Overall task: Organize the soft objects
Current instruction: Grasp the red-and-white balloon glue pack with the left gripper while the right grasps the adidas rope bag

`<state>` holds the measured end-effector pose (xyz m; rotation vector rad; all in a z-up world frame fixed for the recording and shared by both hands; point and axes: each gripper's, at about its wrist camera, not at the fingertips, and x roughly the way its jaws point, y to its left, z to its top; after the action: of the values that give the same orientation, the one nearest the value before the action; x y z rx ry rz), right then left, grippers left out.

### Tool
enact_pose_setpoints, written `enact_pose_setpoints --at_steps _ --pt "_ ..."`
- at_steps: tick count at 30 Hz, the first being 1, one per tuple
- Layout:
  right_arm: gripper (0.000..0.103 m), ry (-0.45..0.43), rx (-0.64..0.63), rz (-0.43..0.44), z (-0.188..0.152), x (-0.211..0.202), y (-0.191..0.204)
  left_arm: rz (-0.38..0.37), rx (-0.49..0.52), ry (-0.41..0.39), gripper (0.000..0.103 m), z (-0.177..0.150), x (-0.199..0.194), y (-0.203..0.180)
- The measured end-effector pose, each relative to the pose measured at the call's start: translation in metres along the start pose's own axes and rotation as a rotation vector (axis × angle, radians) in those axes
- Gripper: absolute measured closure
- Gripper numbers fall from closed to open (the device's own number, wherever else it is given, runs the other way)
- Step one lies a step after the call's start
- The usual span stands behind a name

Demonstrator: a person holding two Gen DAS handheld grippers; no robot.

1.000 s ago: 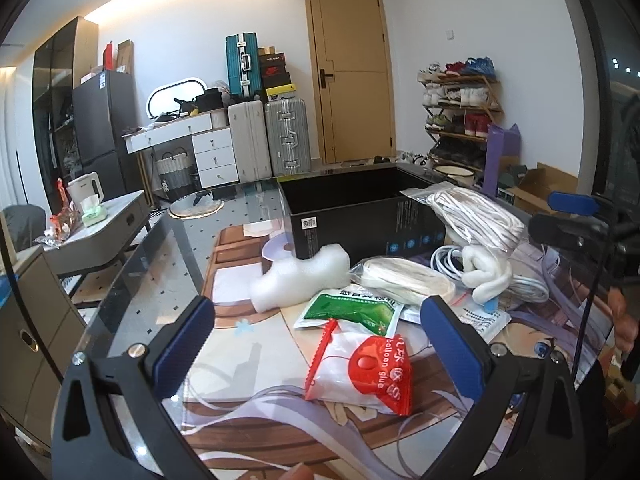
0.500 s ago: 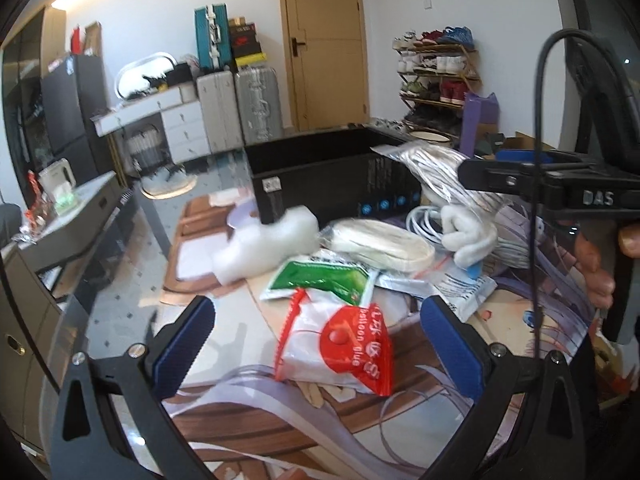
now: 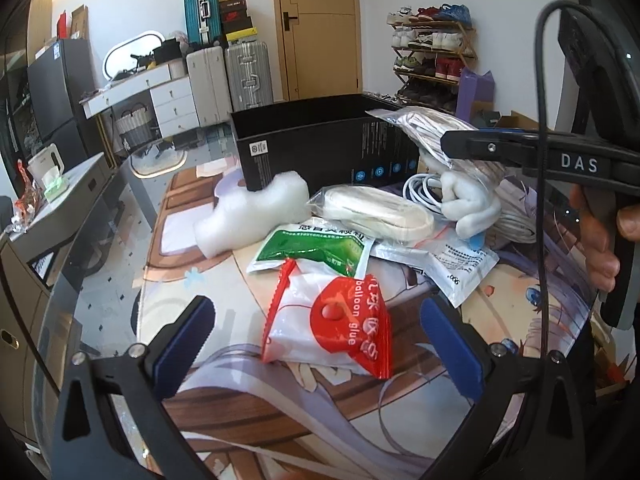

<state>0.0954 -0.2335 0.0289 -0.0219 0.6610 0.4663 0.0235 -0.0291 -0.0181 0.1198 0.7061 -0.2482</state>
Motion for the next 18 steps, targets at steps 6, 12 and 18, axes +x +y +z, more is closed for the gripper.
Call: enact_pose_setpoints --at_steps 6,12,18 --pt "0.058 -0.012 -0.014 0.001 -0.002 -0.004 0.003 -0.069 -0.063 0.065 0.001 -0.004 0.008 0.011" --pt "0.060 -0.020 -0.033 0.015 -0.007 -0.011 0.007 -0.085 -0.060 0.064 0.017 -0.006 0.010 0.011" --pt "0.060 -0.037 -0.054 0.030 -0.010 -0.021 0.013 -0.084 -0.049 0.046 0.043 -0.008 0.008 0.011"
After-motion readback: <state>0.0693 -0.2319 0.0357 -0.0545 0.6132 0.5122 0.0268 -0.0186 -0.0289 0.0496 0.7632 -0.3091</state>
